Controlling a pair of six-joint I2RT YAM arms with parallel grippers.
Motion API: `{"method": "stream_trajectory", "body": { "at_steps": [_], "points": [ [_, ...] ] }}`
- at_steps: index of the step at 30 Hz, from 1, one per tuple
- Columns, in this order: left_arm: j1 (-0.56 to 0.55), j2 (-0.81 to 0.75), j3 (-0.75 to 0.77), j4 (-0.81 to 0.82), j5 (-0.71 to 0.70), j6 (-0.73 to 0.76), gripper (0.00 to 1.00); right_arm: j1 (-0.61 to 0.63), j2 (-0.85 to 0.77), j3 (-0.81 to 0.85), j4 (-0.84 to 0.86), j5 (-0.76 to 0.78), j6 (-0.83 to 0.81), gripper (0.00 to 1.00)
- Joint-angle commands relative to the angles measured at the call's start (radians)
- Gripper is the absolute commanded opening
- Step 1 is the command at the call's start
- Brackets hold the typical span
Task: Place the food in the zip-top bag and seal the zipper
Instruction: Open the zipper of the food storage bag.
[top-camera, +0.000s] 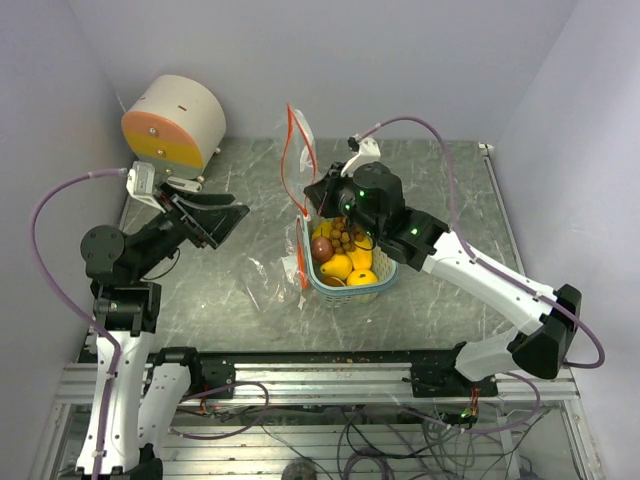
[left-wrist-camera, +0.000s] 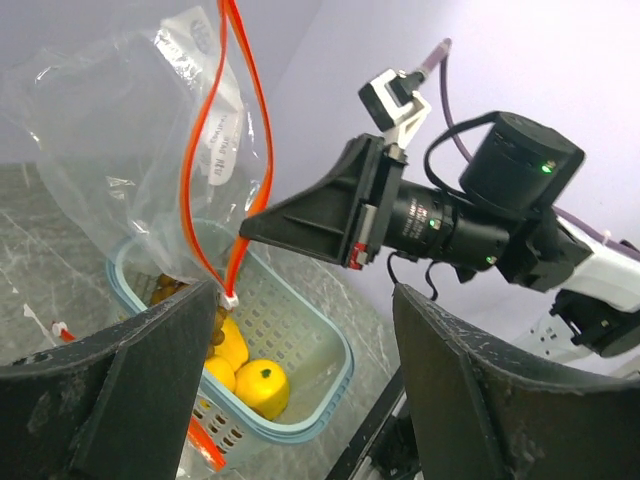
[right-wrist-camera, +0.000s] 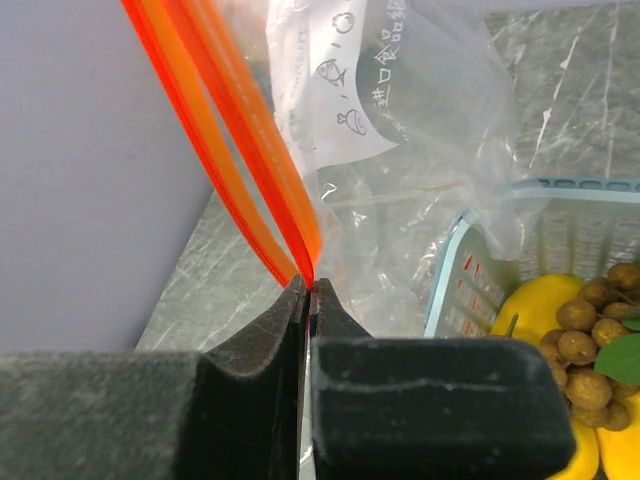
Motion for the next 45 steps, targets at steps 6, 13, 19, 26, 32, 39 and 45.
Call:
{"method": "stream_trajectory", "body": {
  "at_steps": [6,13,19,26,32,39,45],
  "points": [
    [-0.092,0.138,0.036,-0.017,-0.192,0.072,0.74,0.012,0.036,0.069,0.055,-0.058,-0.002,0.00],
    [-0.327,0.249,0.106,-0.070,-0.456,0.196,0.81,0.016,0.063,0.107,0.044,-0.078,-0.013,0.00],
    [-0.441,0.320,0.093,-0.019,-0.645,0.239,0.84,0.021,0.051,0.098,0.039,-0.090,-0.019,0.00],
    [-0.506,0.356,0.089,0.006,-0.842,0.290,0.81,0.020,0.015,0.070,0.033,-0.094,-0.035,0.00],
    [-0.525,0.408,0.101,0.079,-0.906,0.310,0.80,0.020,-0.004,0.049,0.037,-0.132,-0.049,0.00],
    [-0.530,0.498,0.148,0.170,-0.875,0.301,0.76,0.020,-0.013,0.042,0.030,-0.168,-0.071,0.00],
    [-0.549,0.561,0.157,0.219,-0.813,0.294,0.67,0.021,-0.014,0.046,0.019,-0.192,-0.088,0.00]
  ]
}}
